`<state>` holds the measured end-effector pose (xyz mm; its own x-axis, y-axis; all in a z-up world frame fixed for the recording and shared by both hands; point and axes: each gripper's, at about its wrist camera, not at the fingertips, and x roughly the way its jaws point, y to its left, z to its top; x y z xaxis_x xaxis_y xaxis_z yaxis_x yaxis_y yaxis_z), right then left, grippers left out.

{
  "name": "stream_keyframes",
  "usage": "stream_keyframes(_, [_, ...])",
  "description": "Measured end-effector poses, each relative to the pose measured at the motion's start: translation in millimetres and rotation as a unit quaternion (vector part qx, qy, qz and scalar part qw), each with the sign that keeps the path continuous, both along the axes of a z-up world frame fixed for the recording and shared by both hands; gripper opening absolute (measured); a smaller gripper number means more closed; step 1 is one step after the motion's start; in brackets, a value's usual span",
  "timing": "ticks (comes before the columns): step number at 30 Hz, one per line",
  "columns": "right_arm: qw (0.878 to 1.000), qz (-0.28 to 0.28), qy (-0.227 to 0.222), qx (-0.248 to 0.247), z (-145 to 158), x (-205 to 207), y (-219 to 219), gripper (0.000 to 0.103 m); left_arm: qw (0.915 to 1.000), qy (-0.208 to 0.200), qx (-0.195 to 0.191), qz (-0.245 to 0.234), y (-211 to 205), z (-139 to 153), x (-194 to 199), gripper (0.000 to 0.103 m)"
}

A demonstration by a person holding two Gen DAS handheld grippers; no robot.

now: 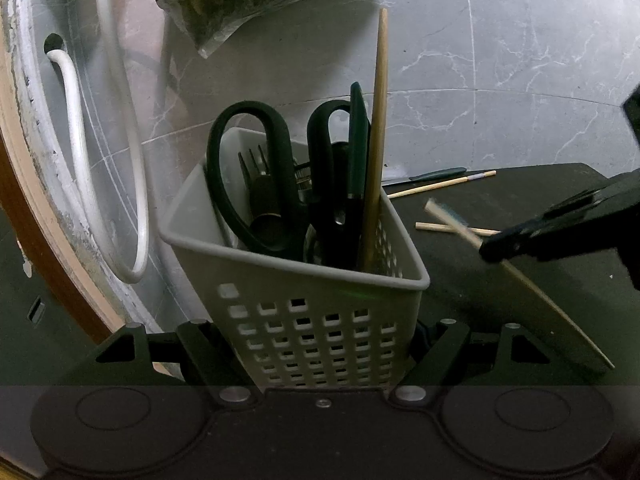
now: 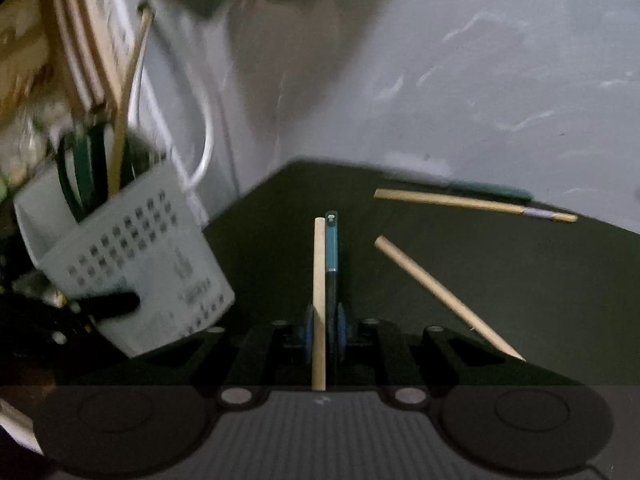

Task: Organize utensils
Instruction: 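Lift the chopstick and utensil and carry them toward the white caddy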

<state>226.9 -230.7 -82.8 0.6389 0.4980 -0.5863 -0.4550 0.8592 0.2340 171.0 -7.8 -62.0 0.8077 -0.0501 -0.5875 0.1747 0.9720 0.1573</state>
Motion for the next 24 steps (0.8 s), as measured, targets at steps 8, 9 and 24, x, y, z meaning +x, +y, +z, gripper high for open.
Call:
stream_keyframes(8, [0.995, -0.047, -0.057, 0.060, 22, -18, -26, 0.014, 1.0000, 0.001, 0.001, -0.001, 0, 0, 0, 0.079])
stream_keyframes(9, [0.995, -0.048, -0.061, 0.062, 26, -19, -28, 0.014, 1.0000, 0.001, 0.001, -0.002, 0, 0, 0, 0.079])
stream_keyframes(24, [0.960, 0.023, -0.226, 0.166, 160, -35, -18, 0.014, 1.0000, 0.001, 0.000, -0.001, -1, 0, 1, 0.079])
